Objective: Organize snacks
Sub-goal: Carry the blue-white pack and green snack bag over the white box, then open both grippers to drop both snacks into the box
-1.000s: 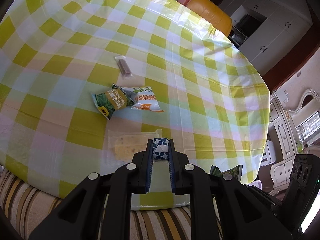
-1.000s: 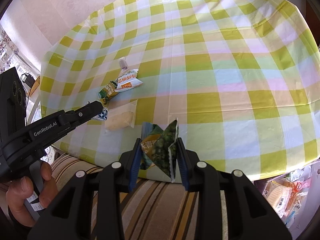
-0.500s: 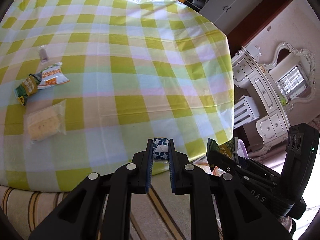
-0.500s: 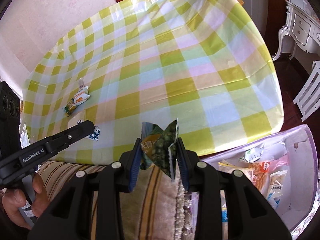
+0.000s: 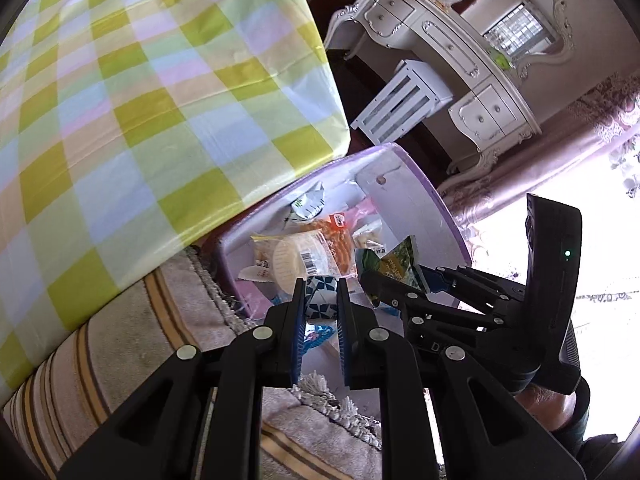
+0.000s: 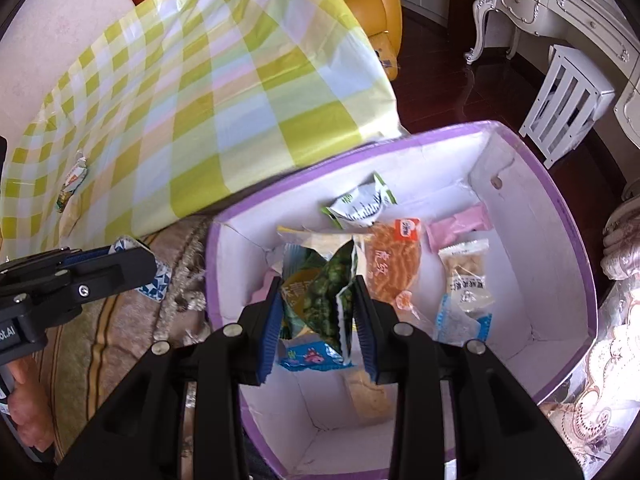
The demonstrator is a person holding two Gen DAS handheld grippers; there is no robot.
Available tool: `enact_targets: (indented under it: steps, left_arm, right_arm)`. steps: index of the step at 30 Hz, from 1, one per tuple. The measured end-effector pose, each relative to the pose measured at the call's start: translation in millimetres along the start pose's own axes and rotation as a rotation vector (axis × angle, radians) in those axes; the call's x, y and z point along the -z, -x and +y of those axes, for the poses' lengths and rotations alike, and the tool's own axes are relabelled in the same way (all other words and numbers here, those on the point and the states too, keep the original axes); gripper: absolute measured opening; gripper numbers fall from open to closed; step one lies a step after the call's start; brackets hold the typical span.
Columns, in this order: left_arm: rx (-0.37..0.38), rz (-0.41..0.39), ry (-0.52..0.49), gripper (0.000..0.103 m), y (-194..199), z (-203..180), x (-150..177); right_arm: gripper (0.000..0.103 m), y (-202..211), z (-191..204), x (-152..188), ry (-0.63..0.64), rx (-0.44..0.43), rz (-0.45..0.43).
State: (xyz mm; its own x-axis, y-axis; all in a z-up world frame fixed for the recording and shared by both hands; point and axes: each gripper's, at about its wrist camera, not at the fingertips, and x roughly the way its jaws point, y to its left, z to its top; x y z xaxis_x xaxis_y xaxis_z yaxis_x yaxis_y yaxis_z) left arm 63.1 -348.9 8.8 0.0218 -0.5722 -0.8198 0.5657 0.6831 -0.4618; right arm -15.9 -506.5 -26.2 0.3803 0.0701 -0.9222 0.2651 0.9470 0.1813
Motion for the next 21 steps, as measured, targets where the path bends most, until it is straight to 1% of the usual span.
enact_targets:
  steps: [5,7,11,14,15,21]
  left_arm:
    - [0.049,0.123,-0.040,0.014,-36,-25,-1]
    - [0.040,0.146,-0.053,0.014,-44,-30,0]
    - [0.044,0.200,-0.075,0.014,-62,-39,0]
    - [0.063,0.227,-0.063,0.015,-70,-42,-3]
    - [0.066,0.230,-0.057,0.016,-72,-42,-4]
    - [0.074,0.216,-0.033,0.016,-71,-38,-5]
  right_arm:
    - [0.034,-14,-30,24,-0.053,0.019,0.053]
    - [0.034,-19,-38,30,-0.069,0.022,0.067]
    - [0.035,-26,-54,39,-0.103,0.027,0.088]
    - [0.038,-25,-64,40,-0.136,0.040,0.083]
    - [0.043,-24,-66,39,-0.147,0.040,0.077]
    - [0.051,-21,-70,35,-0.166,0.041,0.051]
